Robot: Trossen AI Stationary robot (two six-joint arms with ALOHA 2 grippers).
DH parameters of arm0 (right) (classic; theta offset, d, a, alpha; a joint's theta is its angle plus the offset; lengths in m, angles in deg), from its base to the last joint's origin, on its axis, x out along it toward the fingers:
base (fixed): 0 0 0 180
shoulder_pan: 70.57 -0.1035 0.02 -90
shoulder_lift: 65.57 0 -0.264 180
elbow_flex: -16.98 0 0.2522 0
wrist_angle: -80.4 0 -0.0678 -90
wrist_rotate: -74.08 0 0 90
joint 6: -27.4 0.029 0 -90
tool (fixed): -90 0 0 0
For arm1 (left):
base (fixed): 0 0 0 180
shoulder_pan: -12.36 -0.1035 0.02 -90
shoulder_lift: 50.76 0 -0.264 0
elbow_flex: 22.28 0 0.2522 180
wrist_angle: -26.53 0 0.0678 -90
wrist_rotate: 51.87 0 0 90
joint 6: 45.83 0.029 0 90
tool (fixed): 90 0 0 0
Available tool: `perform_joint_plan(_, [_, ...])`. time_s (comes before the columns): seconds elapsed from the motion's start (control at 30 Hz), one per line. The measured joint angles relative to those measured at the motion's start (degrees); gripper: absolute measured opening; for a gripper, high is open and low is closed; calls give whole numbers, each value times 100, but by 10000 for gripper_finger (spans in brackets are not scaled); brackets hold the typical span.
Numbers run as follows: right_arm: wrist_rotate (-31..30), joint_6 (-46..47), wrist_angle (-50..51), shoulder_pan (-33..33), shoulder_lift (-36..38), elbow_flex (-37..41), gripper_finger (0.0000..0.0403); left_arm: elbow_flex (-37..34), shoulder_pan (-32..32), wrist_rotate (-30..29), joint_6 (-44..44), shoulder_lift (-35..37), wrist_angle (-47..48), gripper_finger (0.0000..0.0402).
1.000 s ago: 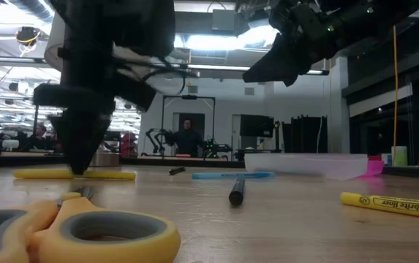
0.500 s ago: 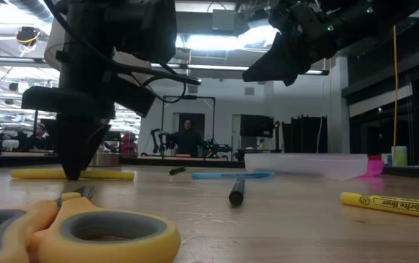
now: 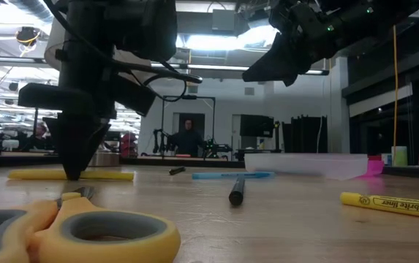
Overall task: Pick & place school supplies into a supply box
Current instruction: Put the yellow pen into the pink supply box
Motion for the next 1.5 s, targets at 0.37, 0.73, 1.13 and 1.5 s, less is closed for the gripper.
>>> perform_joint_plan(0.37, [1,0,2,0,0,0,33,-28,9,-74,383,646,-6,12])
perform_joint_plan(0.73, [0,0,30,-1,0,0,33,-39,78,-623,1076,2090,-35,12])
perform_joint_plan(1.13, [9,131,138,-3,0,2,33,-1199,188,-1259,1757,3648,-1931,12])
perform_joint_plan(1.5, [4,109,98,-1,-112,22,33,-2075,172,-1284,2965,4015,-4184,12])
